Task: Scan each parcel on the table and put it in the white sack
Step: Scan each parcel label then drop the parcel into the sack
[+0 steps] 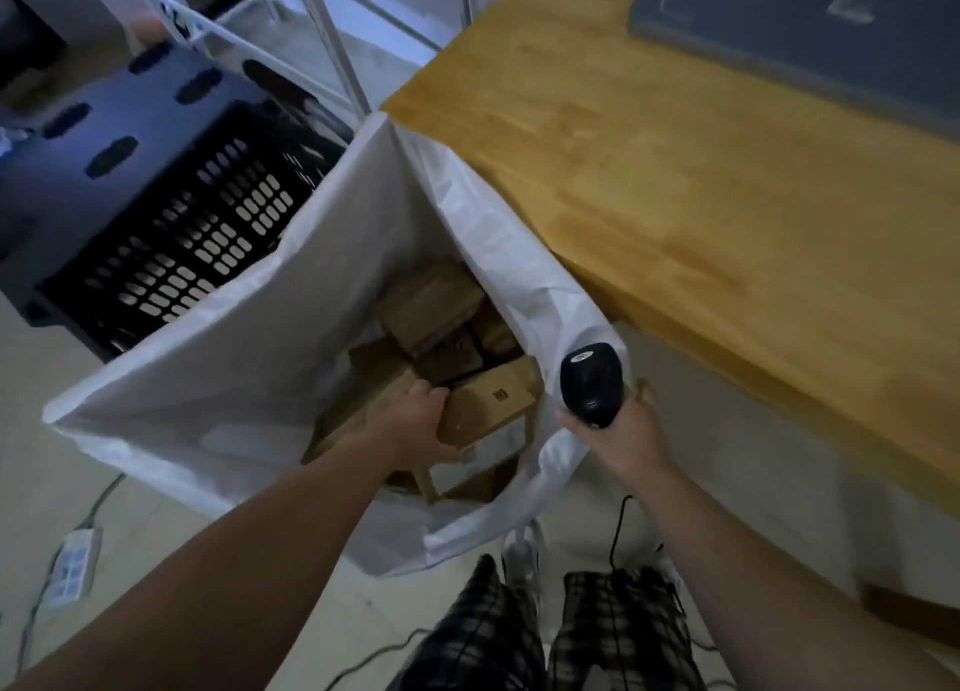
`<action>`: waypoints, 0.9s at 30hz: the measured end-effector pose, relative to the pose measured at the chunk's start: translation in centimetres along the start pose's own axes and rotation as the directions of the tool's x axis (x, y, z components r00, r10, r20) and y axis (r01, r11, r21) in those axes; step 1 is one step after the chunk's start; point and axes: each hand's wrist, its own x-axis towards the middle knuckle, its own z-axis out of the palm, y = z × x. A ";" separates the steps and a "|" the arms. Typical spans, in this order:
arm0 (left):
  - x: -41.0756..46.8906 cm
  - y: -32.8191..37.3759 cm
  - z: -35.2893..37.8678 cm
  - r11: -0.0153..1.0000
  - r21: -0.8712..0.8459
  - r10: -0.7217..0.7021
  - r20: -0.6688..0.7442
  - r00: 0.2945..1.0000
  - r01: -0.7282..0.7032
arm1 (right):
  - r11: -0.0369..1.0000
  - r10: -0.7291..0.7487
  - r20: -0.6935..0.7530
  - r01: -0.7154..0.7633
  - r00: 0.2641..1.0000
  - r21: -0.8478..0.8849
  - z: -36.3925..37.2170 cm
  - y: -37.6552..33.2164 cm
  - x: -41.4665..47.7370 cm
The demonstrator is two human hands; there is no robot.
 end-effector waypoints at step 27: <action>1.9 12.6 -9.1 0.911 -0.090 0.363 -0.285 0.887 -0.402 | 1.000 0.027 -0.311 -0.021 0.950 0.022 -14.1 -2.4 -1.8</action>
